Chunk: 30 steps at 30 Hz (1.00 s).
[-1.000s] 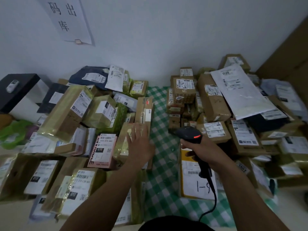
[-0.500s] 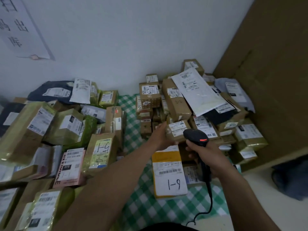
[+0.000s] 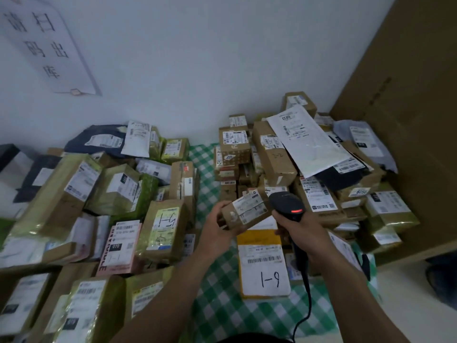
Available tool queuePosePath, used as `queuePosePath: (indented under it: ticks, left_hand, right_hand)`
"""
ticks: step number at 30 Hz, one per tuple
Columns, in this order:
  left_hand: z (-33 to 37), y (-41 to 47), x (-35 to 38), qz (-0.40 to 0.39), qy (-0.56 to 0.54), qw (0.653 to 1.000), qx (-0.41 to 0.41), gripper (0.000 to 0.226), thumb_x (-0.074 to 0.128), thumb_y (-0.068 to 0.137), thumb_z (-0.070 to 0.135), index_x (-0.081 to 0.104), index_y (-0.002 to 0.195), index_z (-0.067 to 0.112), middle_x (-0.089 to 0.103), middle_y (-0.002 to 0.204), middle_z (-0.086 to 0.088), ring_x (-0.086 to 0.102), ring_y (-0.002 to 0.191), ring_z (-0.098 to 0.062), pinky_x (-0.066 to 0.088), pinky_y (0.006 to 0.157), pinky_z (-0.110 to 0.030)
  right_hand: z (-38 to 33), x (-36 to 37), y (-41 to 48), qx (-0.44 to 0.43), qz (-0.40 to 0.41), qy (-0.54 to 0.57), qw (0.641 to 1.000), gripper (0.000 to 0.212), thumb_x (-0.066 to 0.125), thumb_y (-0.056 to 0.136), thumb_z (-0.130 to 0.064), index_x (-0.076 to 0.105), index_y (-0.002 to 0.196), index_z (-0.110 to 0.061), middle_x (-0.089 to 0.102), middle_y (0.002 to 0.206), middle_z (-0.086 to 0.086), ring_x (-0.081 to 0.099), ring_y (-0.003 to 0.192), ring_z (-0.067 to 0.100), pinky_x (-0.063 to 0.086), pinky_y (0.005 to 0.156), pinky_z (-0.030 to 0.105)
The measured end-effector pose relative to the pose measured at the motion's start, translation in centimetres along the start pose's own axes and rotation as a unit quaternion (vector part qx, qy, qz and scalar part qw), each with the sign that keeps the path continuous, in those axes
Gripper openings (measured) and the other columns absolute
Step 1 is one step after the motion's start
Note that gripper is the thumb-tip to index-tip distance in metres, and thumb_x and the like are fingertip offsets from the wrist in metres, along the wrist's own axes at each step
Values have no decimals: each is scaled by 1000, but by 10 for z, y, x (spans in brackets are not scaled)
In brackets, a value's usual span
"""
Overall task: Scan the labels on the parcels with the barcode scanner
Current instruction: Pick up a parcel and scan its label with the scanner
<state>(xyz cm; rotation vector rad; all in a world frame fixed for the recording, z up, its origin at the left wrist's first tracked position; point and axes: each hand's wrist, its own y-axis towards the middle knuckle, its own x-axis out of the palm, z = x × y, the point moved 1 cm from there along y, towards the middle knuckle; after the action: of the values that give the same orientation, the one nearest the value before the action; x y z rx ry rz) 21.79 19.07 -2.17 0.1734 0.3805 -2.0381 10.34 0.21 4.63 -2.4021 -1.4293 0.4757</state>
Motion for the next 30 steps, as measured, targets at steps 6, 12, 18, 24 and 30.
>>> queuePosePath:
  ticks: [6,12,18,24,30]
  left_hand:
    - [-1,1,-36,88,-28,995,22,62,84,83,17,56,135,37,65,124,20,60,117,5,52,95,-21]
    - [12,18,-67,151,6,986,73,61,89,76,19,60,125,37,68,121,16,65,116,-6,54,102,-36]
    - [16,28,-80,174,56,977,106,62,89,77,12,62,133,16,68,124,8,61,107,13,46,84,-3]
    - [15,27,-82,182,73,971,135,52,86,81,11,65,129,16,67,117,19,61,107,13,46,87,-5]
    - [9,30,-84,187,80,971,129,53,86,81,18,64,127,26,67,122,17,62,114,3,54,96,-21]
  right_hand:
    - [-10,22,-5,-23,-73,-54,996,31,75,94,-34,64,122,-35,74,106,-7,74,73,11,55,67,28]
    - [-30,44,-5,-43,-145,-116,982,23,74,93,-37,65,114,-41,79,95,-4,68,67,7,55,68,27]
    - [-45,58,-7,-64,-175,-139,973,18,72,95,-38,62,107,-47,77,90,3,67,70,10,55,67,27]
    - [-49,64,-8,-62,-184,-156,968,22,73,94,-39,61,112,-43,76,83,1,67,67,8,53,65,27]
    - [-51,66,-5,-62,-185,-149,969,25,73,95,-36,59,113,-46,75,81,0,67,66,7,52,63,26]
